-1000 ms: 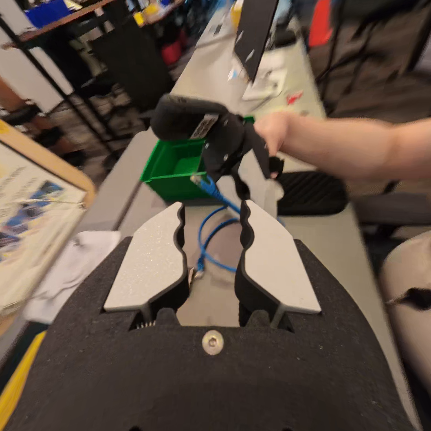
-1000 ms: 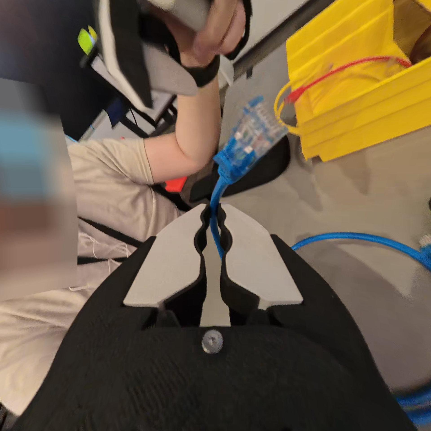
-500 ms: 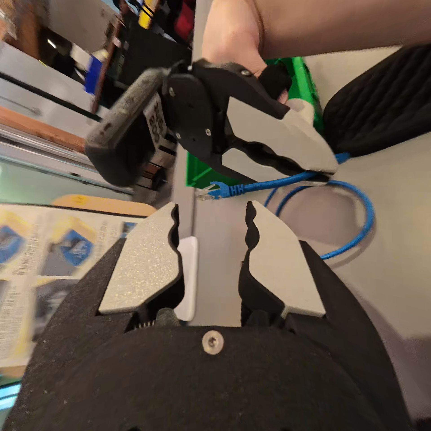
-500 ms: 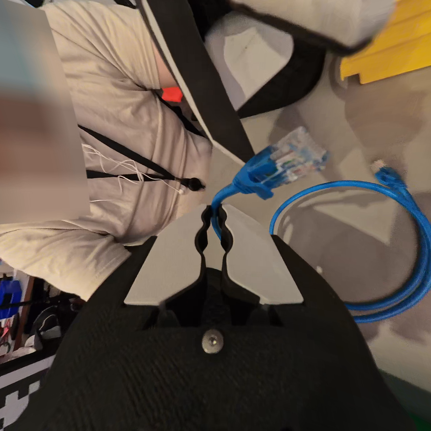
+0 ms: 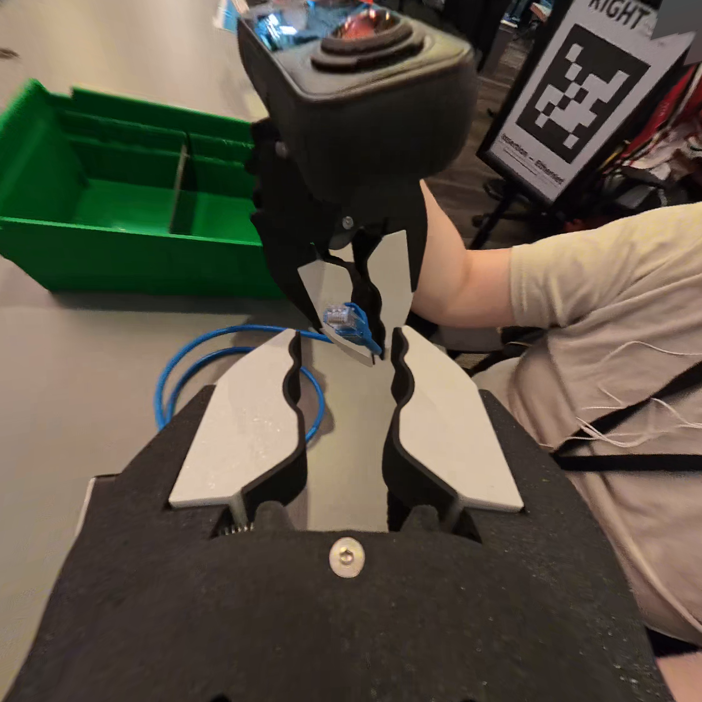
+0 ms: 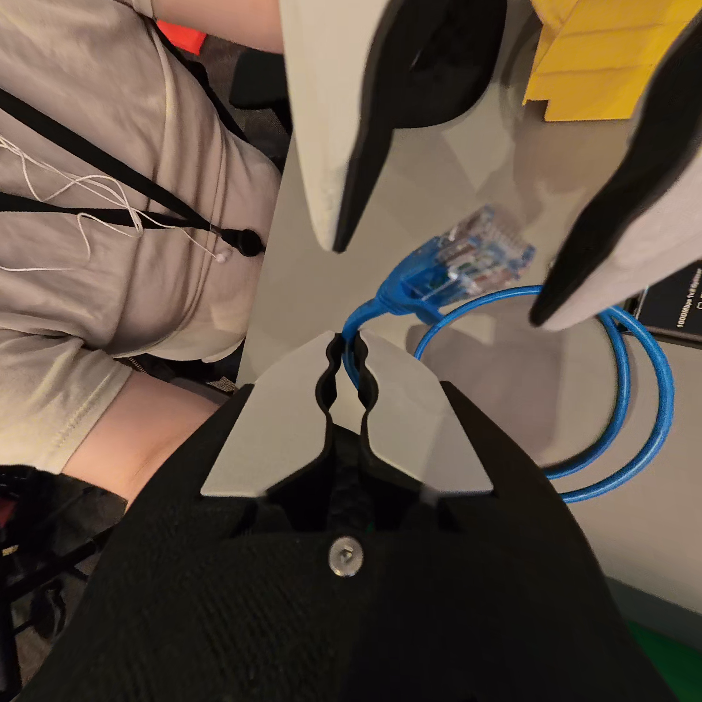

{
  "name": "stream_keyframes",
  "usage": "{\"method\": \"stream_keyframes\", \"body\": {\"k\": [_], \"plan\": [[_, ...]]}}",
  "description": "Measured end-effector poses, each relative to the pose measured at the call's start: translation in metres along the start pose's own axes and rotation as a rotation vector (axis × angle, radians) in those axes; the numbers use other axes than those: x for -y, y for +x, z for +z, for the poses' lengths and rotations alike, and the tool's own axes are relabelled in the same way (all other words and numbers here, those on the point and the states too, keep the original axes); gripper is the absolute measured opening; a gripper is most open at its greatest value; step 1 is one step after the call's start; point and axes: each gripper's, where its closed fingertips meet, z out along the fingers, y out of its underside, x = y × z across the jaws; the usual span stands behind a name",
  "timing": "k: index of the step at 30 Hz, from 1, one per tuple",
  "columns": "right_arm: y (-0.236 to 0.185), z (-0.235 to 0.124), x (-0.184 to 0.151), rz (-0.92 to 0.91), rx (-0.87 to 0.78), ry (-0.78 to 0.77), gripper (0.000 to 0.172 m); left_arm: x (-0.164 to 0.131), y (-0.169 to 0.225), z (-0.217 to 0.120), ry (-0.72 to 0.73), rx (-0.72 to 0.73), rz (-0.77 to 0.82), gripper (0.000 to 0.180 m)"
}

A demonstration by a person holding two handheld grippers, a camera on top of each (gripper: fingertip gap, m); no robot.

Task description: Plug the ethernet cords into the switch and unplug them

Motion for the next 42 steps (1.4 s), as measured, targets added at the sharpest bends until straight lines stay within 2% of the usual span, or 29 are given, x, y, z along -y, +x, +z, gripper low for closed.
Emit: {"method": "stream_keyframes", "body": {"k": [2, 5, 7, 11, 14, 15, 16, 19, 21, 23, 24, 25, 26, 27, 29, 31, 34, 36, 38, 42], "plan": [[0.001, 0.002, -0.001, -0.002, 0.004, -0.009, 0.007, 0.000, 0.003, 0.005, 0.016, -0.037, -0.011, 0.043], [0.003, 0.002, -0.003, -0.011, -0.014, -0.018, 0.007, -0.003, -0.006, 0.009, 0.019, 0.003, -0.009, 0.028], [0.005, 0.001, -0.003, -0.013, -0.022, -0.014, 0.007, -0.002, -0.001, 0.009, 0.042, -0.043, -0.015, 0.018], [0.010, 0.000, -0.005, -0.016, -0.044, -0.010, 0.007, 0.000, 0.002, 0.011, 0.058, -0.082, -0.017, 0.014], [0.019, -0.009, -0.002, -0.036, -0.097, 0.052, 0.007, 0.006, -0.003, 0.007, 0.100, -0.069, -0.035, 0.013], [0.023, -0.013, 0.000, -0.051, -0.127, 0.090, 0.009, 0.008, -0.005, 0.005, 0.115, -0.057, -0.036, 0.012], [0.029, -0.020, 0.003, -0.058, -0.179, 0.133, 0.019, 0.010, -0.007, 0.002, 0.129, -0.043, -0.031, 0.012], [0.040, -0.055, 0.015, -0.070, -0.374, 0.292, 0.036, 0.015, -0.013, -0.004, 0.178, -0.005, -0.044, 0.012], [0.047, -0.095, 0.029, -0.070, -0.602, 0.435, 0.047, 0.019, -0.020, -0.008, 0.211, 0.026, -0.068, 0.012], [0.032, -0.133, 0.051, -0.061, -0.741, 0.645, 0.044, 0.024, -0.027, -0.013, 0.249, 0.061, -0.093, 0.012], [0.014, -0.140, 0.065, -0.074, -0.725, 0.767, 0.036, 0.026, -0.030, -0.016, 0.265, 0.073, -0.103, 0.012], [-0.010, -0.134, 0.079, -0.120, -0.639, 0.890, 0.028, 0.029, -0.031, -0.018, 0.287, 0.079, -0.108, 0.012], [-0.034, -0.117, 0.089, -0.184, -0.521, 0.988, 0.018, 0.033, -0.032, -0.021, 0.308, 0.085, -0.112, 0.012], [-0.048, -0.094, 0.094, -0.219, -0.424, 1.039, 0.016, 0.036, -0.034, -0.023, 0.329, 0.095, -0.116, 0.012], [-0.034, -0.050, 0.095, -0.132, -0.382, 1.109, 0.017, 0.043, -0.033, -0.027, 0.371, 0.097, -0.111, 0.012], [0.009, -0.030, 0.093, 0.019, -0.498, 1.274, 0.024, 0.048, -0.030, -0.029, 0.405, 0.094, -0.107, 0.012], [0.042, -0.053, 0.083, 0.140, -0.616, 1.609, 0.026, 0.055, -0.020, -0.029, 0.444, 0.058, -0.102, 0.012], [0.044, -0.075, 0.079, 0.112, -0.688, 1.704, 0.035, 0.061, -0.010, -0.031, 0.476, 0.019, -0.091, 0.012], [0.038, -0.091, 0.082, 0.059, -0.676, 1.750, 0.041, 0.065, -0.001, -0.034, 0.496, -0.033, -0.091, 0.012], [0.006, -0.123, 0.082, -0.157, -0.660, 1.912, 0.022, 0.068, 0.005, -0.039, 0.521, -0.076, -0.090, 0.012]]}}
